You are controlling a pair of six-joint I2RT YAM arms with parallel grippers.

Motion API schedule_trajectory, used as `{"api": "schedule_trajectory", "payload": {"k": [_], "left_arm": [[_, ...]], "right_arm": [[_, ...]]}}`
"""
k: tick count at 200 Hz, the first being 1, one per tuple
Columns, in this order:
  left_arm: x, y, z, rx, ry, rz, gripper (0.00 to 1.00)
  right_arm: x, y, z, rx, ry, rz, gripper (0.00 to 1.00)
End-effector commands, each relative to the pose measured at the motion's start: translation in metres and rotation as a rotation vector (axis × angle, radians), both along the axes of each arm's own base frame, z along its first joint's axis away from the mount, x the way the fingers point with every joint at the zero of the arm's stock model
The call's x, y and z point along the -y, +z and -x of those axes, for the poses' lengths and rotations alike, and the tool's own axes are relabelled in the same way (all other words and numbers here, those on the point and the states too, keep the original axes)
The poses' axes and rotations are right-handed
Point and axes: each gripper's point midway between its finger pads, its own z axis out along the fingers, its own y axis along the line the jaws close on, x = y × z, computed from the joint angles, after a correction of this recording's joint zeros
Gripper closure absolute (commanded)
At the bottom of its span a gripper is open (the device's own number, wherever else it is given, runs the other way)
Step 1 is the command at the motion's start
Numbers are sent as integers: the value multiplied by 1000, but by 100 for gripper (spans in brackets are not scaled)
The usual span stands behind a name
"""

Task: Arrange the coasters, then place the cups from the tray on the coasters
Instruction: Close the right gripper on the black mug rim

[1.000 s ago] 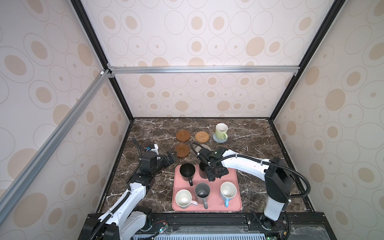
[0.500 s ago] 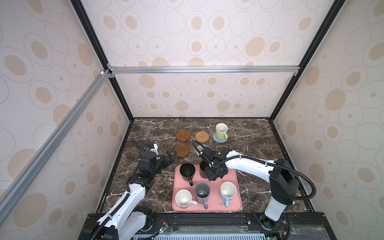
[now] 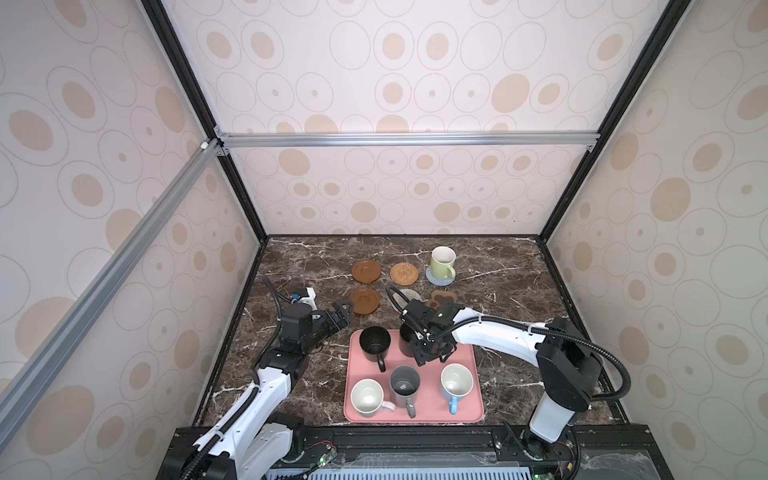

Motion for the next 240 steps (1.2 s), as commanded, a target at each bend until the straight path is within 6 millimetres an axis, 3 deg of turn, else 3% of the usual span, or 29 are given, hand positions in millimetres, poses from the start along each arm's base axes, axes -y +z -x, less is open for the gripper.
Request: {"api": "schedule_trajectory", "payload": {"k": [1, 125, 240], "left_arm": [[-3, 16, -4, 31, 15, 5, 0], [-2, 22, -7, 38, 7, -4, 0], [-4, 21, -4, 38, 15, -6, 0]], "right_arm": [[-4, 8, -9, 67, 2, -39, 43], [-4, 2, -13, 109, 35, -44, 59], [-3, 19, -11, 149, 49, -57, 58]]}}
